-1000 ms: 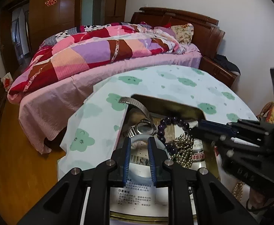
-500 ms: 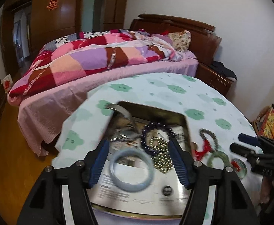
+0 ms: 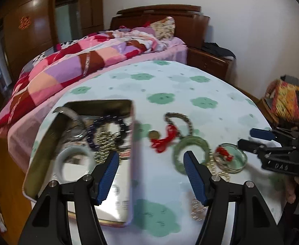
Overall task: Organize jewelry
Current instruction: 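Grasp the green jade bangle with the left gripper while the right grasps the red-corded jade pendant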
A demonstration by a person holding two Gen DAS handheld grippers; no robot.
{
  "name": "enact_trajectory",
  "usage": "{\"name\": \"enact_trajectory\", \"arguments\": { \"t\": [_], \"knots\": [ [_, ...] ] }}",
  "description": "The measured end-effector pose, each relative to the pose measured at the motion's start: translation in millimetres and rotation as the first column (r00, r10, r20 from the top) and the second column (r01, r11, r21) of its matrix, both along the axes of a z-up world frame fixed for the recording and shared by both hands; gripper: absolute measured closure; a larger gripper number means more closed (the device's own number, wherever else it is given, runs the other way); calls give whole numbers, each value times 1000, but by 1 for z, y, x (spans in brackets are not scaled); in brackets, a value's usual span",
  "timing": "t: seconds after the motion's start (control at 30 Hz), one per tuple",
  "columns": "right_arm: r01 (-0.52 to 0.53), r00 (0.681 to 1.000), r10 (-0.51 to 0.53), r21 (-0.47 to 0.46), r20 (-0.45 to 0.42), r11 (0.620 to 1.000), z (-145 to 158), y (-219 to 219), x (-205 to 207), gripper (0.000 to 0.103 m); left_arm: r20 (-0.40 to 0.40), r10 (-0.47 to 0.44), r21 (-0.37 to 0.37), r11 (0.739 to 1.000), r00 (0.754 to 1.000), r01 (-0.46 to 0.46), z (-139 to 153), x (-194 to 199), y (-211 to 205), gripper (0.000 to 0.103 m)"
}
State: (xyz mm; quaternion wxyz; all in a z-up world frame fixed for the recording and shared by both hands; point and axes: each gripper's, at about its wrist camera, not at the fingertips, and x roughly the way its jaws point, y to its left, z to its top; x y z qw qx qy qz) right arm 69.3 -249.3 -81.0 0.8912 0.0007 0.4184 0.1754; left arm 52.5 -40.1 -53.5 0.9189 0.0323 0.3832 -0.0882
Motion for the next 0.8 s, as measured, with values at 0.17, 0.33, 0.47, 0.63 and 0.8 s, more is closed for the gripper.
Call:
{"name": "enact_trajectory", "arguments": {
  "t": [0.17,0.33,0.47,0.63,0.8],
  "knots": [
    [-37,999,37,-18,1,999,-5,6,-5,50,-30,-46,12,999,998,47,-8,9,-20,37],
    [-58,998,58,1,5,998,-1,12,-10,58,-100,-78,-15,997,992,77,-24,21,-31,53],
    [-105,994,104,27,11,994,3,27,-12,58,-128,-87,-7,996,988,87,-36,27,-40,60],
    [-124,991,125,6,-40,992,-15,43,-4,81,-154,-105,-9,994,983,105,-45,31,-43,97],
    [-126,992,127,34,-24,991,-7,37,-9,90,-130,-107,-39,994,986,103,-41,26,-38,97]
  ]
}}
